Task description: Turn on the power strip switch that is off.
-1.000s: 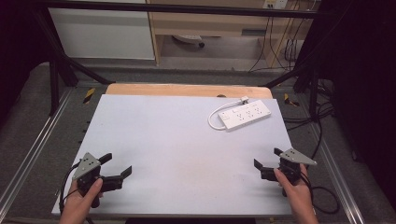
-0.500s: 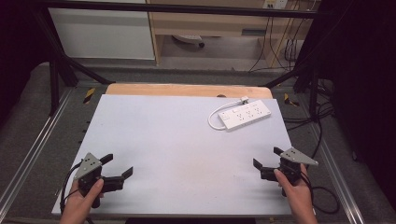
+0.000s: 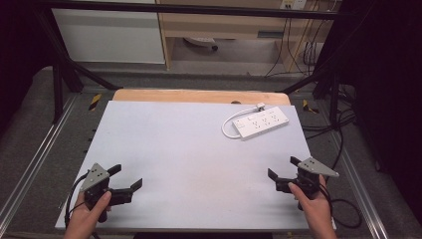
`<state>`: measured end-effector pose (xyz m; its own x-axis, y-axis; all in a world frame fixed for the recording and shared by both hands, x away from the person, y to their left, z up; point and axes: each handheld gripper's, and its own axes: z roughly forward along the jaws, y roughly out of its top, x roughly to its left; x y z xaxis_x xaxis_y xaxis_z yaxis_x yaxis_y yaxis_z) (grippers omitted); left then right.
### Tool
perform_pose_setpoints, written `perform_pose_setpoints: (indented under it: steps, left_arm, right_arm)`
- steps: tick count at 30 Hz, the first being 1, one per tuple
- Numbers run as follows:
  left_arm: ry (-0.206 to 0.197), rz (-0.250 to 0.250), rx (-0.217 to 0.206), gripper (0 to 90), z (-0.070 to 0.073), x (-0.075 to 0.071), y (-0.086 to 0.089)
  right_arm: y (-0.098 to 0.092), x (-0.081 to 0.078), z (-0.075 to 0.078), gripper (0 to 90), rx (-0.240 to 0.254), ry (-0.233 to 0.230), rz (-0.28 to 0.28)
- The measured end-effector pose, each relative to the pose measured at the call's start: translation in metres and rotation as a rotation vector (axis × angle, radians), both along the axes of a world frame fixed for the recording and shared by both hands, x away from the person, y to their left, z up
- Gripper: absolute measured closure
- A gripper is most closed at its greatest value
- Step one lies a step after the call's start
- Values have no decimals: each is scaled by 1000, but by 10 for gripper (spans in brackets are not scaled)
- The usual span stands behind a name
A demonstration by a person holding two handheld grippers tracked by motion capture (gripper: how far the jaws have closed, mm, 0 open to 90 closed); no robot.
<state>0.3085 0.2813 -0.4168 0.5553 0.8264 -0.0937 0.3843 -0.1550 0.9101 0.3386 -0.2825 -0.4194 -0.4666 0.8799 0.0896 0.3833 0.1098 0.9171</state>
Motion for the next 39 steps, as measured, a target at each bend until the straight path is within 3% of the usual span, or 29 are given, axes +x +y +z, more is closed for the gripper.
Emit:
perform_pose_setpoints:
  steps: [8,21,30,39]
  left_arm:
    - [-4,18,2,57,0,0,2]
    - [3,5,1,56,-1,0,1]
    - [10,8,14,60,-3,1,0]
    - [15,9,9,60,-4,1,1]
  right_arm:
    - [5,0,6,24,19,11,-31]
    - [12,4,18,23,-3,36,-4]
    - [26,25,33,21,-23,43,42]
    - [33,43,46,34,-31,22,40]
